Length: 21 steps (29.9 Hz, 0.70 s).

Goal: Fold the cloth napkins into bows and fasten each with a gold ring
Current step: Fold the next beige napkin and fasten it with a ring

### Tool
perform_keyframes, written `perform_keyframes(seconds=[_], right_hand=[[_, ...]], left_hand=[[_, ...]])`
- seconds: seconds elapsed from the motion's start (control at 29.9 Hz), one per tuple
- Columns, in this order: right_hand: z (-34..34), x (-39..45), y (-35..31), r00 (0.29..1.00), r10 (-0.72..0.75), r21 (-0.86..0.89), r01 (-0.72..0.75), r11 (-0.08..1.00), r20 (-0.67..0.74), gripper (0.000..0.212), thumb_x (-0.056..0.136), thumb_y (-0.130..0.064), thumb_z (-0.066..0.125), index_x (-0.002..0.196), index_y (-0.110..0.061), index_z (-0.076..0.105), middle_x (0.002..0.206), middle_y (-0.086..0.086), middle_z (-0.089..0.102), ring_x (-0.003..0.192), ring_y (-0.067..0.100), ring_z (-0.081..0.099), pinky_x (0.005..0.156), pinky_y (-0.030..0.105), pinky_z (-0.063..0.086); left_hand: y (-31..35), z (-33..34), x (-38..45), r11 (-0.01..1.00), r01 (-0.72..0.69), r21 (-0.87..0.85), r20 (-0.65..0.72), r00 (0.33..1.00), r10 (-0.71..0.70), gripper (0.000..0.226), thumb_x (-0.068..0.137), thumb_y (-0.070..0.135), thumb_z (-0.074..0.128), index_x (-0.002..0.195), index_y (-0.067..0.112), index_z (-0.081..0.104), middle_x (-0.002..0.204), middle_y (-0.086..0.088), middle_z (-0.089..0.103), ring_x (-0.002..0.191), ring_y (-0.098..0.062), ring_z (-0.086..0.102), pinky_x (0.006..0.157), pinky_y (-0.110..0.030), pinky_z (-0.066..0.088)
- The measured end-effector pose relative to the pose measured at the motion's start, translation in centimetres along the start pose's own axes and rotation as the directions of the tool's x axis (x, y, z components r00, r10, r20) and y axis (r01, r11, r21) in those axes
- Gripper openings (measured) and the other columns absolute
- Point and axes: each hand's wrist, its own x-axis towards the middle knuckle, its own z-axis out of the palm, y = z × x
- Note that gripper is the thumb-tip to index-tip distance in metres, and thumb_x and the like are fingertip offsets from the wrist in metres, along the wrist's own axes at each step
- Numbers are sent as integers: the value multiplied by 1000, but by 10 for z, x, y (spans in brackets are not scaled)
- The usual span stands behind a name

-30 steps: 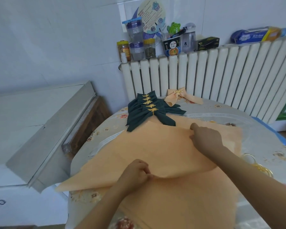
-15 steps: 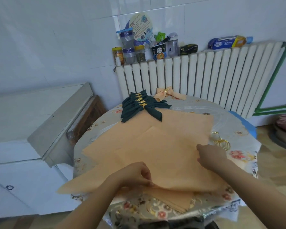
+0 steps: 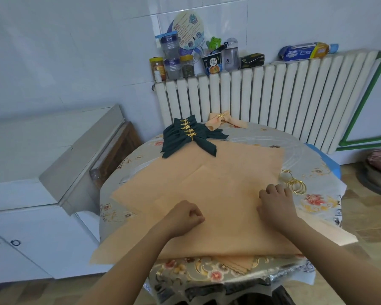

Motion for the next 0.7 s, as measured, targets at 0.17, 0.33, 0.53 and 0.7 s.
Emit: perform_keyframes(seconds=[0.17, 0.33, 0.53, 0.7], right_hand=[[8, 22, -16, 1000, 9, 93, -12, 996, 25, 32, 93, -29, 36, 119, -16, 49, 123, 3, 49, 117, 24, 40, 94, 33, 29], [13, 50, -28, 999, 46, 209, -45, 977, 1, 30, 94, -31, 38, 116, -16, 51, 120, 3, 51, 114, 24, 42, 91, 32, 31], [22, 82, -43, 995, 92, 425, -69, 903, -34, 25, 93, -33, 45, 105, -17, 59, 110, 2, 54, 106, 22, 44, 87, 31, 34], [30, 91, -47, 984, 159, 474, -103, 875, -78, 18, 93, -33, 49, 94, -19, 59, 102, 1, 58, 98, 22, 47, 82, 31, 34]], left_hand=[[-33, 2, 42, 960, 216, 176, -181, 966, -184, 39, 91, 32, 48, 128, 22, 51, 137, 0, 44, 127, -21, 40, 102, -35, 33], [-46, -4, 76, 956, 272, 107, -269, 934, -235, 44, 94, 34, 47, 135, 17, 43, 141, -2, 40, 129, -23, 37, 103, -36, 30], [-45, -8, 123, 970, 242, -34, -326, 915, -239, 42, 90, 30, 56, 130, 21, 50, 130, -1, 50, 120, -23, 43, 99, -34, 32], [-45, -3, 146, 958, 201, -207, -393, 879, -269, 33, 87, 26, 62, 119, 20, 61, 117, -1, 58, 110, -21, 51, 97, -35, 38]])
